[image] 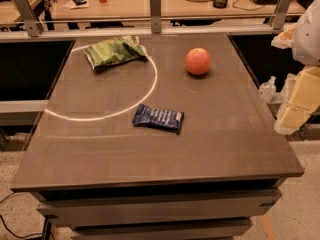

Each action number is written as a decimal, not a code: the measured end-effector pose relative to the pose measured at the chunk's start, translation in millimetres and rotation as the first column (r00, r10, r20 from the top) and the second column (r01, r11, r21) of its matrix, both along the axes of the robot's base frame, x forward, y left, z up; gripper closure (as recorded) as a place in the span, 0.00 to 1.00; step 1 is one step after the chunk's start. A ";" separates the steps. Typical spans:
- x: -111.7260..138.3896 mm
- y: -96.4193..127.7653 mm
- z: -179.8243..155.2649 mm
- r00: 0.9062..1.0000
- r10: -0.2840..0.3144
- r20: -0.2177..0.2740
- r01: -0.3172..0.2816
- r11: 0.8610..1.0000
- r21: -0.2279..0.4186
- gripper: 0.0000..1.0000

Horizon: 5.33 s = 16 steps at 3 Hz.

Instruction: Pick apple

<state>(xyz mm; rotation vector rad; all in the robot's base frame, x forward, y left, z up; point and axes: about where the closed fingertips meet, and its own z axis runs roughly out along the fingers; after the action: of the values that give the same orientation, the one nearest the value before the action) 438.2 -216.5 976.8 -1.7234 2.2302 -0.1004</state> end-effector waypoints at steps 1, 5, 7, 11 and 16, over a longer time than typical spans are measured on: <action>0.1 0.0 0.0 1.000 0.000 0.000 0.000 1.000 0.000 0.00; 57.3 -5.9 -29.4 0.988 -0.139 0.071 0.122 0.971 0.206 0.00; 111.3 -14.1 -47.5 0.982 -0.127 0.142 0.061 0.915 0.400 0.00; 178.8 -18.9 -68.6 0.957 -0.262 0.128 0.168 0.853 0.493 0.00; 264.3 58.5 -103.2 0.996 -0.013 0.086 -0.046 0.765 0.642 0.00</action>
Offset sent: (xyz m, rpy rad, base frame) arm 0.0071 0.0015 -0.0005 0.0069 0.0112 -0.0416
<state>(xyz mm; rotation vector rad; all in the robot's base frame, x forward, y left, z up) 702.5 -158.0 873.6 -1.3124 1.8614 0.5336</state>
